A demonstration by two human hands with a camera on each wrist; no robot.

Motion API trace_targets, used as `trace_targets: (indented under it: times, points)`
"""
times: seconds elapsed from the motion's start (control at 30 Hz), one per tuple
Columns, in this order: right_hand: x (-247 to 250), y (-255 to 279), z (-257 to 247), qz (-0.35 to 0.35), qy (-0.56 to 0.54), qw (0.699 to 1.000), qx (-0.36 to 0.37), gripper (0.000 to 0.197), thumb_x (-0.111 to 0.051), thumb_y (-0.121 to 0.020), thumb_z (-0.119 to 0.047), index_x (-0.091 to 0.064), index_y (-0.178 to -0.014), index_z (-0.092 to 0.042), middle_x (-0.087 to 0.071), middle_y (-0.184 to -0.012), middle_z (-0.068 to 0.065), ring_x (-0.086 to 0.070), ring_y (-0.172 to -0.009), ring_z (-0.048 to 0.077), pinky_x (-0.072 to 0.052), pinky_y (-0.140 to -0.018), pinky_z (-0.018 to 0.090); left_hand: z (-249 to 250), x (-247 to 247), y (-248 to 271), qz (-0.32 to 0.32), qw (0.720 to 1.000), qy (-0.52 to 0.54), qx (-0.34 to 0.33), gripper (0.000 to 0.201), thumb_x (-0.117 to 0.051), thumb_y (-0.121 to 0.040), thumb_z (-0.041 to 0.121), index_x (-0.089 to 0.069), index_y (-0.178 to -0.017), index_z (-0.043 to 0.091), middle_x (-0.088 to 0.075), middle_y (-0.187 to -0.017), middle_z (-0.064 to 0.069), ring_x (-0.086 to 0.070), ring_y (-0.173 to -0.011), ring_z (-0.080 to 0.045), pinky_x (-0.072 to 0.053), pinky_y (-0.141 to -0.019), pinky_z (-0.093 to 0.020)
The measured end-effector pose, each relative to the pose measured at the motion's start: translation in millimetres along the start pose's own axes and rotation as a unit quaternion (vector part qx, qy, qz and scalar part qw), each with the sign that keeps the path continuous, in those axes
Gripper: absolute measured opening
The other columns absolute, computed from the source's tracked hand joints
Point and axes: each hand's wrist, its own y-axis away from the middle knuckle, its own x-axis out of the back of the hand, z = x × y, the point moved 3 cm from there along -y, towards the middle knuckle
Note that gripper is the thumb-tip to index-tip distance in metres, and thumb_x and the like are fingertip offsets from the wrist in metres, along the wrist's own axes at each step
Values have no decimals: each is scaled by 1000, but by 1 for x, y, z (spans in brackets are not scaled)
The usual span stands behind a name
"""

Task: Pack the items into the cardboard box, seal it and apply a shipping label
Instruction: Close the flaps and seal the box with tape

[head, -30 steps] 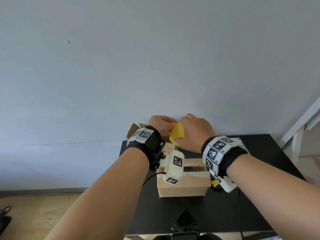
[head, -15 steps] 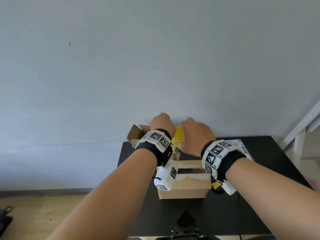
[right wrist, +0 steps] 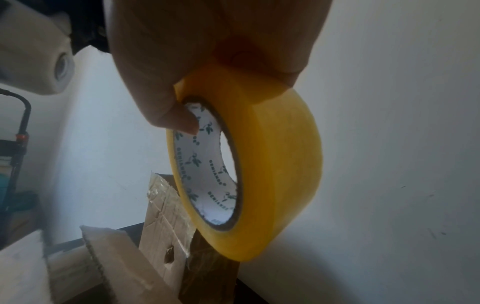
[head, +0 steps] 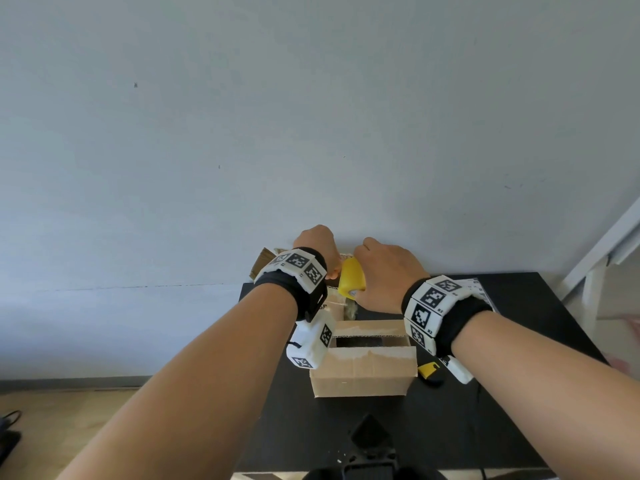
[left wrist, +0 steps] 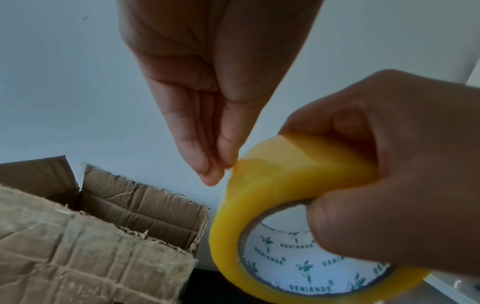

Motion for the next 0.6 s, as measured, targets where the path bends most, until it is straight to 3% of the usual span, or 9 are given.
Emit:
trace_targets:
  times: [0.33,0.43,0.6]
  points:
    - [-3,-6,6,12,-8,1000,-8,42,-63,-80,-45,-52,-106,-14,-50,-106,1,-57,-89,24,-38,-66,31,3,2,2,45,999,-5,-16,16,-61,-80,9,-75,-82,1,-75,-78,-8,-71,-76,-22,-60,-74,-33]
    - [-5,-8,10,24,-11,1000,-13,43,-63,-80,-48,-51,-107,-15,-50,-107,0,-58,-88,24,-38,-66,31,5,4,3,53,998,-13,-23,15,-60,-82,14,-71,-83,3,-71,-80,-9,-61,-68,-22,-52,-64,-28]
    - [-5,-11,18,16,-40,998,-54,50,-63,-78,-56,-50,-109,-19,-48,-103,-4,-53,-84,20,-37,-67,30,6,4,5,48,998,12,-47,13,-56,-78,13,-60,-66,12,-56,-65,-6,-49,-61,-23,-41,-57,-28]
